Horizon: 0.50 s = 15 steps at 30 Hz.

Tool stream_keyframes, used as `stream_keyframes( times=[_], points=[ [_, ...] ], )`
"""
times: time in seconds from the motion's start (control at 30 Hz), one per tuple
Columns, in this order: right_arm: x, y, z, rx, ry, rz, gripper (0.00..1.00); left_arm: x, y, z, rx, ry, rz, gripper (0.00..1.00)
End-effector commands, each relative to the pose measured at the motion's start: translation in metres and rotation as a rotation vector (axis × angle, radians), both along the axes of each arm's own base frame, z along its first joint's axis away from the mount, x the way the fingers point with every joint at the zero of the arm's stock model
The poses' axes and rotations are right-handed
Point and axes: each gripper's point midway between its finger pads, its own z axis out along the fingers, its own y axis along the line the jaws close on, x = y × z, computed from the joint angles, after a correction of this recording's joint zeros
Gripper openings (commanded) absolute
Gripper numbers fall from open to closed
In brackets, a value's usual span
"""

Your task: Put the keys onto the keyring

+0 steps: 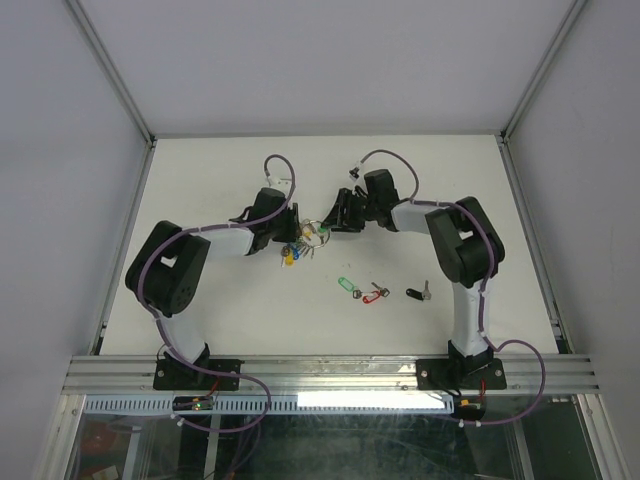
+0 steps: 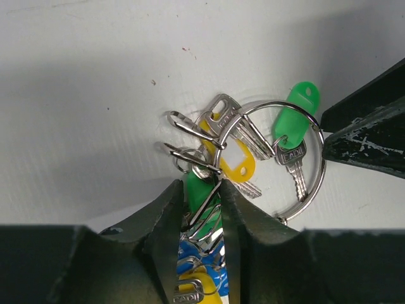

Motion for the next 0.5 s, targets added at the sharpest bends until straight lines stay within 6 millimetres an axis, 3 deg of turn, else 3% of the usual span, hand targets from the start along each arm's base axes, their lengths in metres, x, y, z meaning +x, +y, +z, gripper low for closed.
stream_keyframes(
  times=[0.0, 0.03, 0.1, 0.27, 0.47],
  points=[
    [0.000, -0.002, -0.020, -0.038, 0.025, -0.007, 0.48, 0.003, -0.007, -0.005, 0.021, -0.007, -0.022, 0.26],
    [-0.014, 0.009, -0.009, 0.048, 0.102, 0.030, 0.45, 0.003, -0.008, -0.005, 0.021, -0.007, -0.024, 0.25],
    [-0.018, 0.012, -0.009, 0.073, 0.124, 0.039, 0.44, 0.003, -0.010, -0.007, 0.024, -0.004, -0.030, 0.20],
    [-0.021, 0.018, -0.004, 0.135, 0.139, 0.051, 0.43, 0.002, -0.014, -0.012, 0.033, 0.003, -0.037, 0.09],
    [-0.018, 0.020, 0.002, 0.157, 0.118, 0.041, 0.41, 0.001, -0.015, -0.015, 0.040, 0.007, -0.040, 0.07]
  ],
)
